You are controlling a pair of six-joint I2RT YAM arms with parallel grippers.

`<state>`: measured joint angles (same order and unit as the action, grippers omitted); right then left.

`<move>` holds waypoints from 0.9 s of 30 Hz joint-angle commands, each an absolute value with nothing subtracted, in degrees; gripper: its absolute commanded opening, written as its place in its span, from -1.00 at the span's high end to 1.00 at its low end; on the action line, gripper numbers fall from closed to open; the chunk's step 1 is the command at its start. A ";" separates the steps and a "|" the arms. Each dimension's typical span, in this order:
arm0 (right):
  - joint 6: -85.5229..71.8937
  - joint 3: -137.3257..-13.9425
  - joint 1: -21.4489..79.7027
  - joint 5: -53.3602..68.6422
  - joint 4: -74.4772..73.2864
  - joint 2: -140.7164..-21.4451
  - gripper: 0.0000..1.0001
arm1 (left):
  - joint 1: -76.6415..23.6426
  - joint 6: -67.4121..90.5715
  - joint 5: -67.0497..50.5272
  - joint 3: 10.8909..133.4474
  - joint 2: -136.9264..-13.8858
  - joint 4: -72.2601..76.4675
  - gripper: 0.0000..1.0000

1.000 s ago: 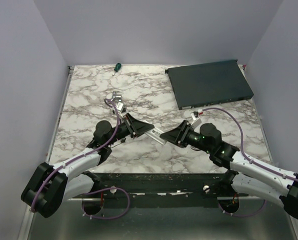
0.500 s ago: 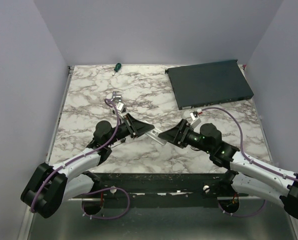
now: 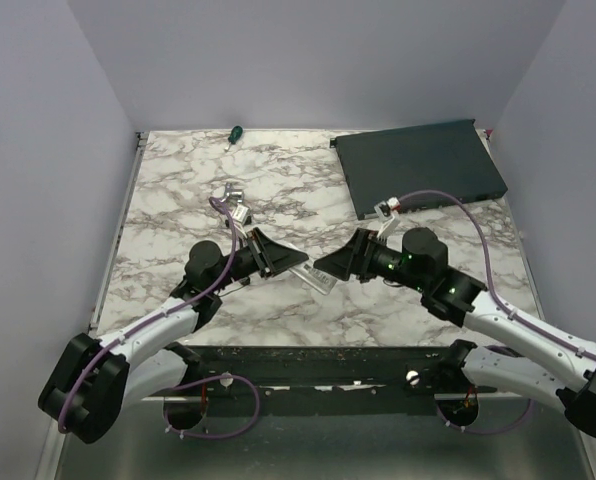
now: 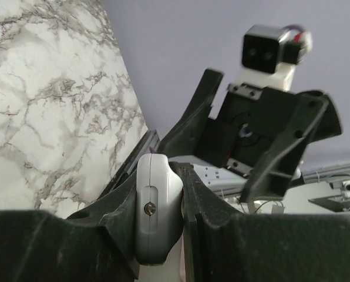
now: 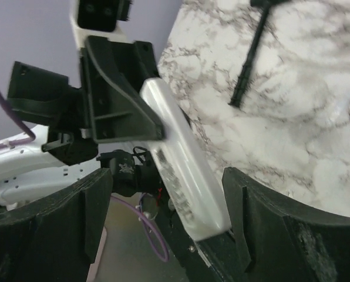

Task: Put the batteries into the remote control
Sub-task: Place the remote control at the center of the board.

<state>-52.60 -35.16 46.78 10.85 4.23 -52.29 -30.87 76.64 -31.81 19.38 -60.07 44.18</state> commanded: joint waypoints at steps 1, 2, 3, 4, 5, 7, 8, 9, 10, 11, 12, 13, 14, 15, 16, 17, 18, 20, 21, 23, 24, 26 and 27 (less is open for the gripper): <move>-35.95 -45.20 46.42 20.56 -6.14 -55.22 -0.68 | -30.88 71.53 -37.82 23.26 -56.57 41.60 1.00; -34.01 -46.39 46.41 22.85 -6.94 -55.90 -0.68 | -30.93 71.02 -38.68 23.76 -56.12 41.29 1.00; -32.69 -47.06 46.45 25.67 -7.14 -56.19 -0.70 | -30.94 70.71 -39.90 24.13 -55.90 41.71 1.00; -31.72 -47.49 46.45 27.44 -7.25 -56.41 -0.69 | -30.94 70.67 -41.16 24.54 -55.66 42.81 1.00; -30.46 -47.90 46.41 28.98 -7.97 -56.66 -0.70 | -30.95 70.58 -42.49 24.96 -55.36 43.73 1.00; -28.65 -49.19 46.37 29.93 -10.71 -57.36 -0.69 | -30.92 69.76 -44.73 25.79 -54.63 44.46 1.00; -27.77 -49.80 46.44 30.28 -11.97 -57.39 -0.69 | -30.86 69.22 -45.55 26.07 -54.23 44.33 1.00; -27.16 -50.23 46.41 30.60 -12.82 -57.32 -0.68 | -30.93 68.41 -46.01 26.30 -53.70 43.66 1.00; -26.75 -50.33 46.41 31.07 -13.17 -57.03 -0.67 | -30.93 67.23 -46.22 26.59 -53.25 42.63 1.00; -26.34 -50.31 46.36 31.64 -13.23 -56.50 -0.64 | -30.93 66.14 -46.50 27.04 -52.95 41.47 1.00; -26.06 -50.32 46.37 31.96 -13.34 -56.12 -0.62 | -30.87 65.46 -47.03 27.40 -52.91 40.86 1.00; -26.08 -50.30 46.45 32.08 -13.35 -55.90 -0.56 | -30.94 65.16 -47.52 27.75 -52.99 40.83 1.00; -26.03 -50.20 46.34 32.16 -13.35 -55.76 -0.51 | -30.93 65.05 -48.05 27.91 -53.17 40.93 1.00; -26.21 -50.18 46.41 32.25 -13.25 -55.89 -0.44 | -30.92 64.83 -48.33 28.23 -53.36 41.04 1.00; -26.35 -50.10 46.36 32.18 -13.27 -55.96 -0.35 | -30.92 64.78 -48.57 28.46 -53.72 41.20 1.00; -26.61 -50.05 46.38 32.04 -13.27 -56.01 -0.30 | -30.94 64.78 -48.72 28.69 -53.91 41.29 1.00; -26.97 -49.94 46.33 31.99 -13.08 -56.07 -0.26 | -30.94 64.69 -48.82 28.82 -54.26 41.29 1.00; -27.47 -49.67 46.39 32.30 -12.22 -56.10 -0.22 | -30.93 64.47 -49.07 28.91 -54.65 41.40 1.00; -27.68 -49.64 46.36 32.49 -11.78 -56.13 -0.21 | -30.94 64.35 -49.13 28.92 -54.79 41.35 1.00; -28.36 -49.14 46.34 33.06 -10.56 -56.17 -0.20 | -30.94 63.85 -49.16 29.07 -55.00 40.94 1.00; -28.82 -48.90 46.40 33.45 -9.80 -56.46 -0.20 | -30.94 63.54 -48.92 29.22 -54.89 40.23 1.00; -29.20 -48.67 46.35 34.21 -8.95 -57.07 -0.24 | -30.94 62.40 -48.35 29.81 -54.85 38.19 1.00; -29.33 -48.66 46.41 34.64 -8.73 -57.45 -0.25 | -30.89 62.08 -48.34 29.96 -54.75 37.81 1.00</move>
